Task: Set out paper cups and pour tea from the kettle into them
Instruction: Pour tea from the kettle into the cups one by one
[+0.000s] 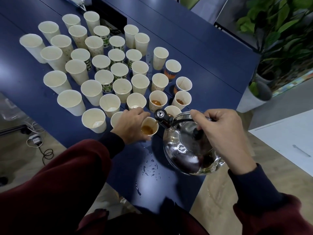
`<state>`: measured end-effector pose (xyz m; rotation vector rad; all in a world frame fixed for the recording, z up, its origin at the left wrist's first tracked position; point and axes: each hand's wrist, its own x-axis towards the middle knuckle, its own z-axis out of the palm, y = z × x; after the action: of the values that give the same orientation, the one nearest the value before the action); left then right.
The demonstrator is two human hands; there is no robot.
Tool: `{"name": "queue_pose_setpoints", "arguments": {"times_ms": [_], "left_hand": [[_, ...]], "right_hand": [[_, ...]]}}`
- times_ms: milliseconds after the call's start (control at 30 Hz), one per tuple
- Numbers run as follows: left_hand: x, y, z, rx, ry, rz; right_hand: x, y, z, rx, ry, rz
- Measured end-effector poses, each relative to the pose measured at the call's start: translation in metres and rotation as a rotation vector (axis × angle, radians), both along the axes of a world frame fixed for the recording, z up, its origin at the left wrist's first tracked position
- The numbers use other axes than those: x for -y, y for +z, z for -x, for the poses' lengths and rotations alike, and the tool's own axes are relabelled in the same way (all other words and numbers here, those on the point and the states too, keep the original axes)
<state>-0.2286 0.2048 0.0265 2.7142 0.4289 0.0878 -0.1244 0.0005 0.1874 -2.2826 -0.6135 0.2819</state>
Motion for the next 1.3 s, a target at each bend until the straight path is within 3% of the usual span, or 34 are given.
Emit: {"name": "queue_pose_setpoints", "arguments": {"times_ms": [200, 433, 767, 1300], "left_hand": [[-0.006, 0.002, 0.018, 0.122, 0.049, 0.033], [-0.01, -0.002, 0.049, 0.299, 0.316, 0.094], [-0.006, -0.013, 0.061, 0.177, 0.402, 0.126], [-0.008, -0.022, 0.062, 0.185, 0.406, 0.137]], "right_hand": [[-0.002, 0.004, -0.001, -0.059, -0.031, -0.109], [-0.022, 0.022, -0.004, -0.054, 0.037, -0.225], [-0.06, 0.024, -0.004, 0.01, 0.192, -0.208], [-0.081, 0.011, -0.006, 0.077, 0.313, -0.068]]}}
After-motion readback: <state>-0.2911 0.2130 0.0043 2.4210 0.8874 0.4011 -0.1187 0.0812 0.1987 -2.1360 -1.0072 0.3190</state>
